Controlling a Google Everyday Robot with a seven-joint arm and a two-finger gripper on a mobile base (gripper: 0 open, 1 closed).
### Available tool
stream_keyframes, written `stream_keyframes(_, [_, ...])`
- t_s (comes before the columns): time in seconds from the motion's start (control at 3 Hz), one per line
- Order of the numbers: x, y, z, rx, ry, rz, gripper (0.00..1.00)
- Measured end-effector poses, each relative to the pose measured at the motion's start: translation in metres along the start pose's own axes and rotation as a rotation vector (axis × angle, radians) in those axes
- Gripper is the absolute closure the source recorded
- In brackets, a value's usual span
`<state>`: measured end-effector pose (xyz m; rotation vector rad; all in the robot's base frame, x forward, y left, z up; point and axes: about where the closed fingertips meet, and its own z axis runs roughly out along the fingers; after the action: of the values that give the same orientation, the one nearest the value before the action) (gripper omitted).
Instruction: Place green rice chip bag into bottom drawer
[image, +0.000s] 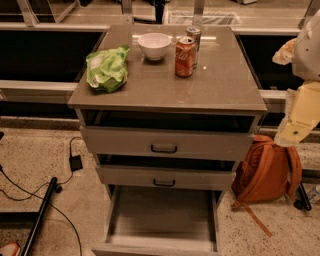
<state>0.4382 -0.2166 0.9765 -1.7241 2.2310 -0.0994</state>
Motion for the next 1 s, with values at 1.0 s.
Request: stream_keyframes(1.0, [-0.160,-0.061,0.049,0.042,-0.129,-0.426,0.00])
